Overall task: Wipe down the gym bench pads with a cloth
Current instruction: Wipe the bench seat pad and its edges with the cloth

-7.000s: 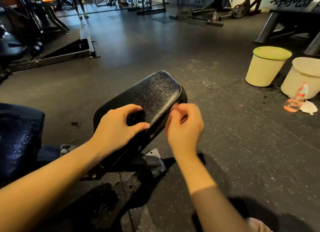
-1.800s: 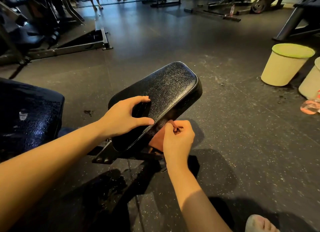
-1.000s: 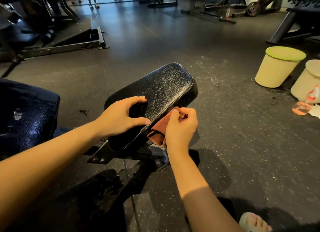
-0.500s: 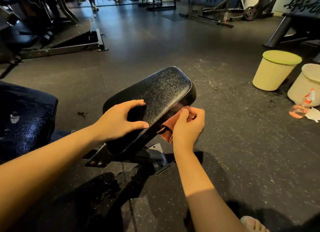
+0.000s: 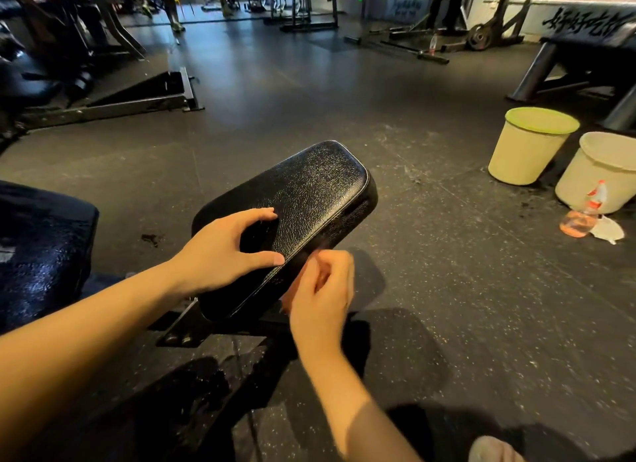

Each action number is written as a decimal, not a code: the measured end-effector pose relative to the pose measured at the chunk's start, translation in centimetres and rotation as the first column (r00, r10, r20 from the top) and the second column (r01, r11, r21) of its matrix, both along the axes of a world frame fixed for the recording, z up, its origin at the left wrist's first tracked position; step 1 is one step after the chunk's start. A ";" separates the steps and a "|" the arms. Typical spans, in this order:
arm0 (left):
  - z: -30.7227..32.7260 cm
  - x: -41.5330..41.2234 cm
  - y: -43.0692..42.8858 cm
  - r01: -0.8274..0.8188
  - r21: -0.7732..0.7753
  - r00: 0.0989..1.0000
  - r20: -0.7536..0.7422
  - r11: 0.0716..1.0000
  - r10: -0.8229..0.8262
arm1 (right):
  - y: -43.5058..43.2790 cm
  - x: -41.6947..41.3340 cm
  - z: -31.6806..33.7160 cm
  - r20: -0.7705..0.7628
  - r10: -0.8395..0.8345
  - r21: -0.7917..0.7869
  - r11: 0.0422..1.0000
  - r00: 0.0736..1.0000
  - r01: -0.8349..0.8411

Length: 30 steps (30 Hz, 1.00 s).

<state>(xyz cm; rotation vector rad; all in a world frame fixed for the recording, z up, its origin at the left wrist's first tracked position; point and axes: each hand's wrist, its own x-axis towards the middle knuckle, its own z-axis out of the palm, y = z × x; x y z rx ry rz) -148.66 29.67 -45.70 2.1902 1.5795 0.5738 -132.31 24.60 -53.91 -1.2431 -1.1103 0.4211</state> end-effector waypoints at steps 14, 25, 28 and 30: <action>-0.2 0.0 0.1 -0.004 -0.004 1.000 0.024 1.000 0.004 | -2.0 -2.4 -1.5 0.150 0.069 0.062 0.995 0.986 -0.079; -0.1 0.0 -0.1 -0.004 -0.001 1.000 0.024 1.000 0.004 | 1.7 1.8 0.8 0.142 -0.072 0.124 0.991 0.987 0.054; 0.0 0.1 -0.2 0.001 -0.005 1.000 0.005 1.000 -0.001 | -4.5 -3.7 -4.1 0.309 0.218 -0.020 0.975 0.926 -0.223; 0.0 0.2 -0.2 0.006 0.004 1.000 0.000 1.000 -0.006 | -5.1 -3.8 -4.5 0.373 0.266 -0.029 0.961 0.889 -0.276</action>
